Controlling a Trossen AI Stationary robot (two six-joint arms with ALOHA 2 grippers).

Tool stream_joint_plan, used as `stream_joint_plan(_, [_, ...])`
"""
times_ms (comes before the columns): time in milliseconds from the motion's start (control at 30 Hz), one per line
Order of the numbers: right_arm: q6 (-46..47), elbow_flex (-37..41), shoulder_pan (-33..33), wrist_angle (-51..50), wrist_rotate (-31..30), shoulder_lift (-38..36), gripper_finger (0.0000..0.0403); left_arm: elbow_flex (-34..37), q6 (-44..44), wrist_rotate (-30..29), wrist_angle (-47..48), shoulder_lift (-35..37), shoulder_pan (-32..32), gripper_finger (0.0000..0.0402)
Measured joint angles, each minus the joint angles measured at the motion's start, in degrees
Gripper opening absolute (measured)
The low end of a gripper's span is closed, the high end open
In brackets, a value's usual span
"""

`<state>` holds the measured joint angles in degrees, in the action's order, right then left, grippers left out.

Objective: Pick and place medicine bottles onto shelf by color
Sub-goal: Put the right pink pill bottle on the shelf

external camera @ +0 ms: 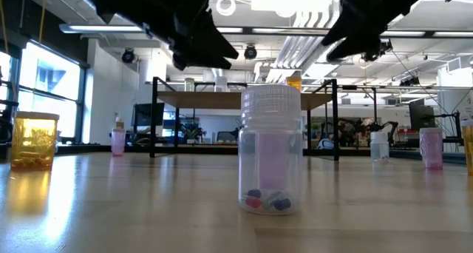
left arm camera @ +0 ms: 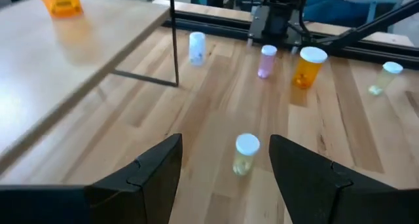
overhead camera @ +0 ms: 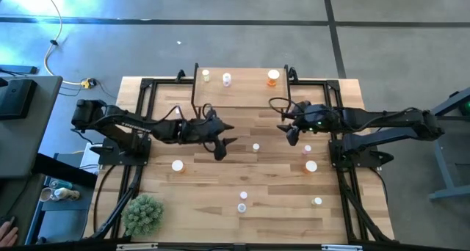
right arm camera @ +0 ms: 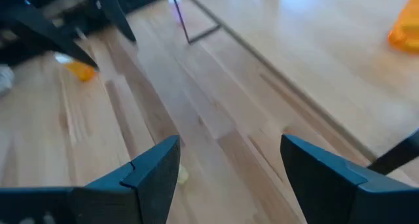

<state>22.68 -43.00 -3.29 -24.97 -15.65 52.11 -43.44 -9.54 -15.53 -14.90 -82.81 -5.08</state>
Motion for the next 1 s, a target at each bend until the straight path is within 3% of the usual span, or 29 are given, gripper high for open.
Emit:
stream_joint_plan(467, [1.53,-1.8,0.33,-3.14,-0.93,-11.57,0.0256,3.63,1.05,-0.11,-7.75,0.0,1.24,0.022])
stream_joint_plan(767, [4.63,-15.65,0.33,-20.4,-6.12,-7.35,0.0256,3.63,2.89,5.36,-10.1,0.0,-0.16,0.022])
stream_joint_plan(1000, [15.99,-16.02,0.33,-33.58,-6.78,-3.01,0.0256,3.63,5.88,6.5,-9.82,0.0,0.22,0.022])
